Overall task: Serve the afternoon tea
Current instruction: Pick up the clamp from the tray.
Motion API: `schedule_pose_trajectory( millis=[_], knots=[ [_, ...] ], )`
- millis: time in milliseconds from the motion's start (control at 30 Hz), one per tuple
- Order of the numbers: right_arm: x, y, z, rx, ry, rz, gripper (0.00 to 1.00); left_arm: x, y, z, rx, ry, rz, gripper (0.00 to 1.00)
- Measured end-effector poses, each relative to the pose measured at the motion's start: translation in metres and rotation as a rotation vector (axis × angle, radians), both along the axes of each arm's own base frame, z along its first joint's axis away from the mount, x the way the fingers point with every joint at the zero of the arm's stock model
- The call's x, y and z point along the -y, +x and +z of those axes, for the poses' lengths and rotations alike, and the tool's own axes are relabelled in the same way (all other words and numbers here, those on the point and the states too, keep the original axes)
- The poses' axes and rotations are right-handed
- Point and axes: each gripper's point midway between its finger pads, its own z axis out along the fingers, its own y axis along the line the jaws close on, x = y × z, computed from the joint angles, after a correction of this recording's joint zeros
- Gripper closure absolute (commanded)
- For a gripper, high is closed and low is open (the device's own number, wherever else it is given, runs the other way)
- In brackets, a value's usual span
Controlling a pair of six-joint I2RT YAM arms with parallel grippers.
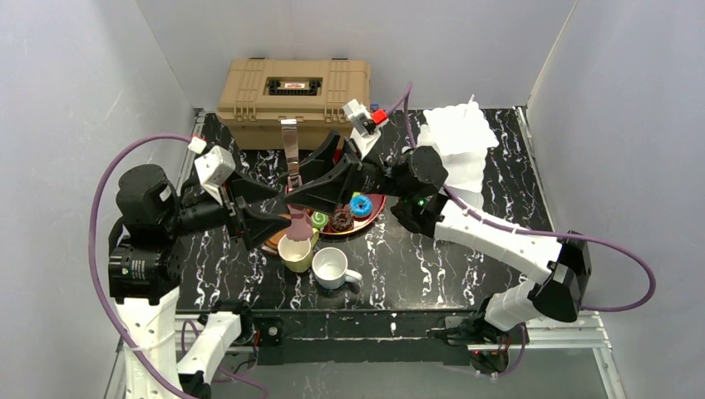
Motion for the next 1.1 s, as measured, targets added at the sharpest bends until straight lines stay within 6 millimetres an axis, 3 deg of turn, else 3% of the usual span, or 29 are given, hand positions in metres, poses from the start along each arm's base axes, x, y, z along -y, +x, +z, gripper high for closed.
schedule_pose_trajectory(
  millis=[267,533,700,867,1100],
  knots=[
    [0.002,0.022,-0.022,-0.025,-0.068,-0.06,0.41,-0.008,0.007,0.007,0.083,0.039,0.071,0.21],
    [0.015,0.05,-0.04,0.004,-0.155,-0.189,0.45,-0.022,0.018,0.011,0.192,0.098,0.184,0.16],
    [0.011,0.065,-0.066,0.037,-0.247,-0.272,0.46,-0.018,0.026,0.023,0.2,0.066,0.175,0.14],
    [0.011,0.089,-0.095,0.099,-0.349,-0.399,0.47,-0.014,0.059,0.044,0.156,0.002,0.184,0.16],
    [0.015,0.119,-0.13,0.167,-0.458,-0.549,0.48,-0.009,0.118,0.037,-0.014,-0.054,0.219,0.16]
  ],
)
